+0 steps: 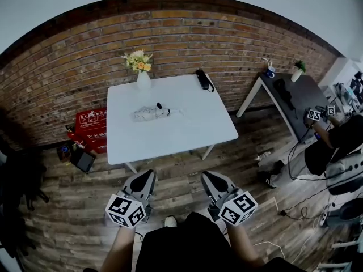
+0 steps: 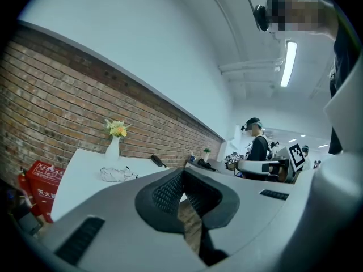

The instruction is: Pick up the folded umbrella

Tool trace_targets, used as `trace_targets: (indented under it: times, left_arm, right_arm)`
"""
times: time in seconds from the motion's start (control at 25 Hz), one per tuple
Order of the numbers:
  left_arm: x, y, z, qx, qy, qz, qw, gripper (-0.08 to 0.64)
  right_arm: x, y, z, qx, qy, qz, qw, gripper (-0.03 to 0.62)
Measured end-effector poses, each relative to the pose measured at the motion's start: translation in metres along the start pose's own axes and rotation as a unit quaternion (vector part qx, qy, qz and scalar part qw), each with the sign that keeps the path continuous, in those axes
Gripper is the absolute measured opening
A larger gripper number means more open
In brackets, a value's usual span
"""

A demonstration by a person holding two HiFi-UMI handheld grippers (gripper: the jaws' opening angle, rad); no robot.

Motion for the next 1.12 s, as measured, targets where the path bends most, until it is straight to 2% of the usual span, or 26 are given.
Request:
trace_targets:
  times: [0.16, 0.4, 0.6, 1.12]
  left_arm:
    - [-0.006, -0.001, -0.001, -0.003, 0.002, 0.001, 1.0, 0.012]
    - [-0.015, 0.008, 0.001, -0.005, 0.005, 0.003, 1.0, 0.012]
    - [-0.031, 0.023, 0.005, -0.006, 0.009, 0.007, 0.9999, 0.012]
    - [-0.061, 0.117, 0.031, -0.024, 0.029, 0.013, 0.9992, 0.012]
  right_arm:
    - [-0.001, 0.008, 0.001, -0.003, -0.01, -0.002, 1.0, 0.021]
    - [0.013, 0.021, 0.001, -0.002, 0.009, -0.007, 1.0, 0.02]
    - [0.025, 0.044, 0.005, -0.001, 0.004, 0.001, 1.0, 0.02]
    - [0.105, 0.099, 0.03, -0.011, 0.013, 0.006, 1.0, 0.02]
Point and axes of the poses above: the fingertips, and each gripper's own axes: y forward along the fingers, x to its right, z out of its top, the point moved 7 cm from there along -y, backward along the fingers, and after that the axes turned 6 degrees about -z, right-handed, at the moved point
